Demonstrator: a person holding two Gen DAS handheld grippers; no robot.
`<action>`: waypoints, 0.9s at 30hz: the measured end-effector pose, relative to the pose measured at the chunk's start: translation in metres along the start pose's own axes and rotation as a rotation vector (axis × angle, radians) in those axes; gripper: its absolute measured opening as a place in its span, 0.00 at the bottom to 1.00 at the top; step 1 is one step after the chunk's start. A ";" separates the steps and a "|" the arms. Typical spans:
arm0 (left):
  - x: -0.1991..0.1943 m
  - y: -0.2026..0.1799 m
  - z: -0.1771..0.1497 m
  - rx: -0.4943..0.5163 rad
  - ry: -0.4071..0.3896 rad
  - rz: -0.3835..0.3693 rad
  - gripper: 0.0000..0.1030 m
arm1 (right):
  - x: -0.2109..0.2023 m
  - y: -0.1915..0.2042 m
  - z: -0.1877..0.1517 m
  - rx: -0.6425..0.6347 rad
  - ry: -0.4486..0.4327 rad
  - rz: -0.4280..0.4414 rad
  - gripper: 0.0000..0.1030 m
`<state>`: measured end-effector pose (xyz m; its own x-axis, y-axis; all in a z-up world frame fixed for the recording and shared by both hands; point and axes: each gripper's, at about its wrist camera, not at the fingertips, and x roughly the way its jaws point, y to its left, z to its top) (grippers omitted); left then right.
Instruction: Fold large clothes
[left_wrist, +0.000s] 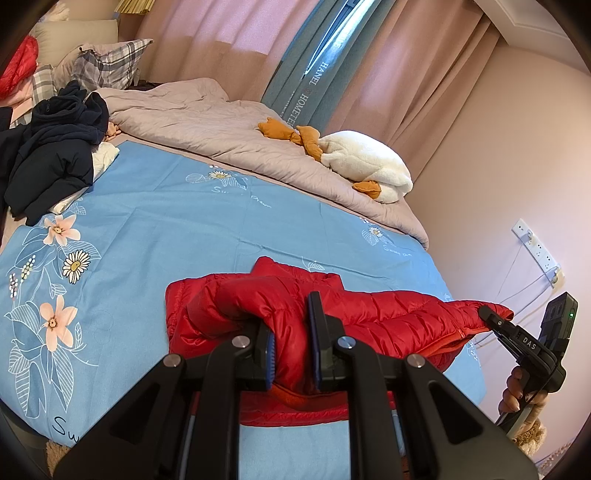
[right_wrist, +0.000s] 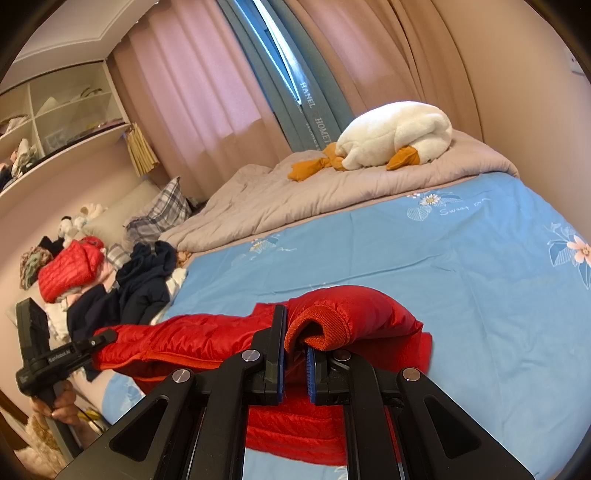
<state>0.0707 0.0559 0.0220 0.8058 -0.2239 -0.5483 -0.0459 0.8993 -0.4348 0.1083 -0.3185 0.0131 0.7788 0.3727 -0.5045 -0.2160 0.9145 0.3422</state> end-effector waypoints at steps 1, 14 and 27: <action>0.000 0.000 0.000 0.000 0.000 0.001 0.14 | 0.000 0.001 0.000 0.000 0.000 0.002 0.09; 0.003 0.001 0.000 -0.004 0.004 0.005 0.14 | 0.001 0.000 0.000 -0.003 -0.001 -0.001 0.09; 0.009 0.008 0.004 -0.011 0.010 0.016 0.14 | 0.002 0.001 0.001 -0.005 0.001 -0.003 0.09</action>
<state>0.0794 0.0627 0.0163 0.7990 -0.2133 -0.5622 -0.0652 0.8987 -0.4337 0.1099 -0.3170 0.0129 0.7790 0.3701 -0.5061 -0.2166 0.9164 0.3366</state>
